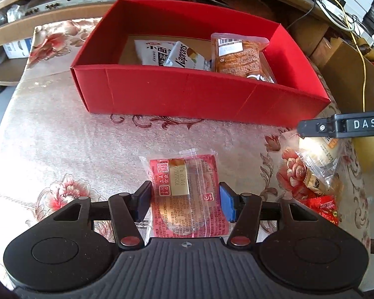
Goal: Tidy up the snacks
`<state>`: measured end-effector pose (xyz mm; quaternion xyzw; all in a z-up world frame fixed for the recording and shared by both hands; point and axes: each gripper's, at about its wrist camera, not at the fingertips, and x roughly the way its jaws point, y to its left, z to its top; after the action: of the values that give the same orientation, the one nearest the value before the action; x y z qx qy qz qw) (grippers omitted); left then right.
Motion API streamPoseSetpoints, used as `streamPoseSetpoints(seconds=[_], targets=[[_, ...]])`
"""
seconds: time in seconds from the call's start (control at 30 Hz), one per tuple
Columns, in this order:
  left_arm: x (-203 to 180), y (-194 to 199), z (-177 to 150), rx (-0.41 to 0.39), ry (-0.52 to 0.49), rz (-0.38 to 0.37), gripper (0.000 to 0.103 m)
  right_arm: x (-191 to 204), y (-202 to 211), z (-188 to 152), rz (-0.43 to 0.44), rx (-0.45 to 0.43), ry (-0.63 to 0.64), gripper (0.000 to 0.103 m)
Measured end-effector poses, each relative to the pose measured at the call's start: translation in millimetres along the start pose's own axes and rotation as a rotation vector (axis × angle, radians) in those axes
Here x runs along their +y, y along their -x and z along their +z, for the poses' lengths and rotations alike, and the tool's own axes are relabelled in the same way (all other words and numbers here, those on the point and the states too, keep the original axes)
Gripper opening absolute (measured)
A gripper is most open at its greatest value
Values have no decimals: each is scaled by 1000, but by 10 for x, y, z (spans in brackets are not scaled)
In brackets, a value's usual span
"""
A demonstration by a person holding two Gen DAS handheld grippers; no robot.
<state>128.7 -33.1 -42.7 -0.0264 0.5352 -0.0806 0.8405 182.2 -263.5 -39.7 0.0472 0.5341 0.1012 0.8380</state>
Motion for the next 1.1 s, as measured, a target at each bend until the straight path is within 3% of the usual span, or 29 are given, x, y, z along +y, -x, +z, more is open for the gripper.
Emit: streamPoseSetpoints(seconds=[0.13, 0.23, 0.43, 0.63, 0.73, 0.77, 0.87, 1.1], targets=[[15, -7, -3, 6, -5, -5, 63, 57, -130, -18, 7, 47, 93, 90], [18, -9, 7, 7, -5, -10, 64, 60, -258, -40, 14, 94, 106, 91], [18, -19, 11, 9, -14, -10, 64, 53, -321, -35, 30, 75, 85, 103], [23, -18, 17, 6, -17, -9, 65, 173, -353, -98, -32, 47, 105, 103], [15, -15, 14, 4, -23, -6, 65, 275, -356, -136, -105, 48, 148, 92], [14, -14, 16, 3, -21, -5, 64, 288, -329, -146, -104, 45, 146, 83], [-1, -12, 12, -3, -27, 9, 63, 284, -242, -176, -95, 40, 108, 72], [-18, 121, -38, -34, -49, 24, 63, 486, 75, -355, -59, -27, 120, 70]])
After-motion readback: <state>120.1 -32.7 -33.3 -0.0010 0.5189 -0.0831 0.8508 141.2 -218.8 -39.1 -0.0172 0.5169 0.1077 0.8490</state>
